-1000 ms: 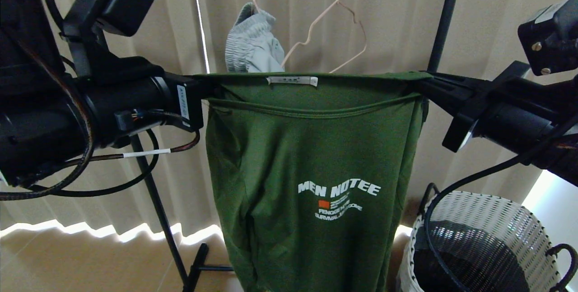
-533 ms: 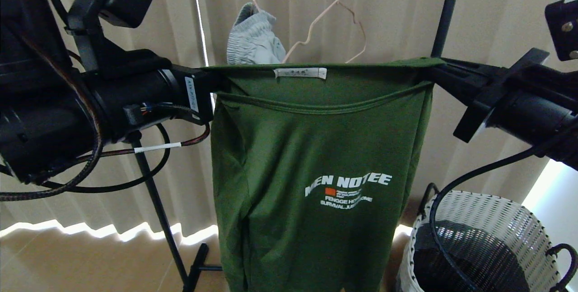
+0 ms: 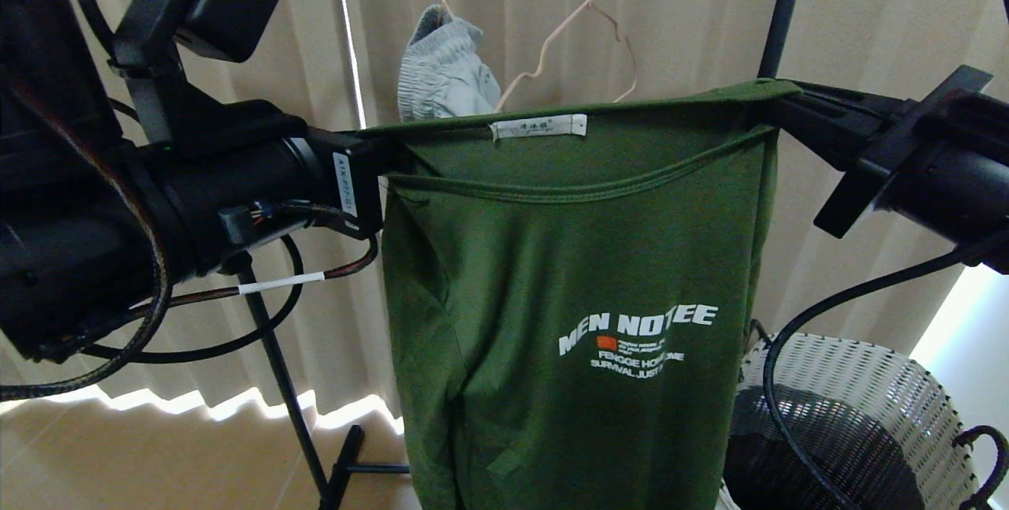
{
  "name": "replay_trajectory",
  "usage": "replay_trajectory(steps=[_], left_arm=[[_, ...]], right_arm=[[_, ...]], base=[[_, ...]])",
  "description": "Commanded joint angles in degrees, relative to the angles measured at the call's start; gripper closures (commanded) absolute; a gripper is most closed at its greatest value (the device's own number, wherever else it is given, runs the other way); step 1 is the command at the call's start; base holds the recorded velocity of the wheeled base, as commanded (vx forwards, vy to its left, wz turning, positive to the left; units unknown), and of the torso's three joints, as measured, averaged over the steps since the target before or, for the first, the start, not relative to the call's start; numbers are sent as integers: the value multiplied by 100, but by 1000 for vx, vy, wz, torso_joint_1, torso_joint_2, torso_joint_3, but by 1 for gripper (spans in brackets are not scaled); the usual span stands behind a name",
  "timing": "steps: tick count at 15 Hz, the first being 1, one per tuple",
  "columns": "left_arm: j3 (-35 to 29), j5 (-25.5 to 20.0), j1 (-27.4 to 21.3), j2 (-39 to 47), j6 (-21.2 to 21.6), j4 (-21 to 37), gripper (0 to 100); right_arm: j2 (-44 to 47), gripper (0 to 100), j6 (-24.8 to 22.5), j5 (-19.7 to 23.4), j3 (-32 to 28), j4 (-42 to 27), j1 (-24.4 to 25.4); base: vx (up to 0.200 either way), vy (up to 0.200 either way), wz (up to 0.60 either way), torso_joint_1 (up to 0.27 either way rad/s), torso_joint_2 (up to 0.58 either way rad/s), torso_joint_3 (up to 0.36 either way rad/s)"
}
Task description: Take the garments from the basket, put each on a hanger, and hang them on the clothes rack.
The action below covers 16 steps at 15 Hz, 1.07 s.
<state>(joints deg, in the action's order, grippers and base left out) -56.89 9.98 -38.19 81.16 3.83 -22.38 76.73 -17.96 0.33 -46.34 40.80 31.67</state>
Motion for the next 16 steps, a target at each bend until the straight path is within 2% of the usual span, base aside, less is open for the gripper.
replay_trajectory(steps=[1, 6, 7, 10, 14, 16], left_arm=[[20, 4, -4, -57, 4, -3, 100], [108, 4, 22, -57, 4, -3, 100], [117, 12, 31, -57, -5, -3, 100], [170, 21, 154, -57, 30, -3, 100], [231, 390, 506, -22, 39, -3, 100], [284, 408, 567, -48, 39, -3, 100]], right_arm=[[-9, 100, -6, -7, 2, -2, 6], [-26, 100, 3, 2, 151, -20, 6], [-70, 0, 3, 2, 195, -20, 6], [-141, 0, 55, 37, 301, 59, 6], [-518, 0, 275, 626, 608, 59, 6], [-598, 0, 275, 688, 723, 59, 6]], base=[[0, 0, 0, 0, 0, 0], [0, 0, 0, 0, 0, 0], [0, 0, 0, 0, 0, 0], [0, 0, 0, 0, 0, 0], [0, 0, 0, 0, 0, 0], [0, 0, 0, 0, 0, 0]])
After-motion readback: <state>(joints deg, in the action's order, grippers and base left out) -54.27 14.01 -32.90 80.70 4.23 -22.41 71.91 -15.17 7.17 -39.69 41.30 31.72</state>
